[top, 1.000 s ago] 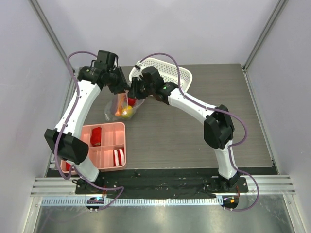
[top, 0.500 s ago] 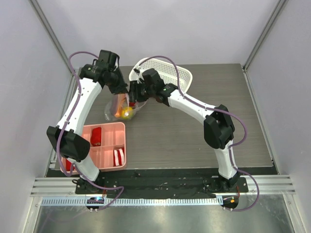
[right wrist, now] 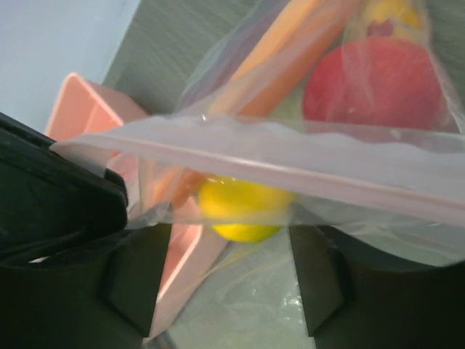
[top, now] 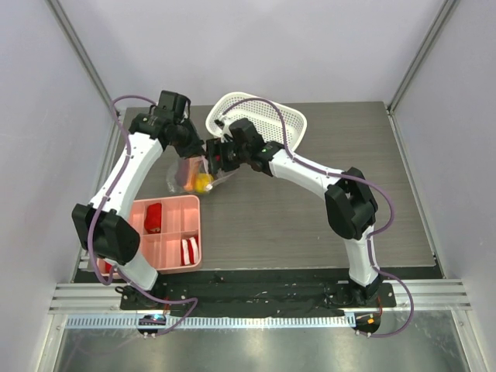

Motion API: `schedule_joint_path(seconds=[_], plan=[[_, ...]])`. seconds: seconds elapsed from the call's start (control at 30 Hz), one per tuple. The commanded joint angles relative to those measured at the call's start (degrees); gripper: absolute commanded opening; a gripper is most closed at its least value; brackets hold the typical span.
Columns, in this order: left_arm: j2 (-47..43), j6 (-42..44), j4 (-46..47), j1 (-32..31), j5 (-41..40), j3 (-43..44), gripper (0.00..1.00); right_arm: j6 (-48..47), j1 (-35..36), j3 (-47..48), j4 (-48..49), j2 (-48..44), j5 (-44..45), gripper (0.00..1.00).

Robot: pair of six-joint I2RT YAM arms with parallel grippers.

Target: Open the zip-top bag and remove the fake food

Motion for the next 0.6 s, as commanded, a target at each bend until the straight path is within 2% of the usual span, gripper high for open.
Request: schedule_joint_path(seconds=[0.0,0.13,0.3,0.37,0.47,0.57], plan=[[-1.8,-4.4,5.5,-0.1,3.6,-2.0,0.00,-3.8,0.5,-0.4,3.5,-1.6,11.6,0.76],[-2.7,-4.7,4.9,-0.1,-0.7,-1.3,0.00,-5.5,0.0,2.1,3.4,0.6,9.4,0.77],[-4.1,-5.1,3.4,0.0,-3.6,-1.9,0.00,-4.8,0.2,-1.9,10.1,-0.2,14.6,0.80],[-3.8,-5.9,3.0,-0.1,-2.1,-2.3,0.00,-5.5,0.1,-1.4,12.3,0.7,13.2,0.81],[-3.7,-5.7,3.3,-0.1,-1.6,-2.5,0.00,-3.7,0.1,1.5,8.5,2.5,8.2,0.78],[-3.6,-4.5,3.6,-0.1,-1.3,-2.3,0.00,-0.5,0.2,-2.7,9.8,-0.4,4.9,0.77]])
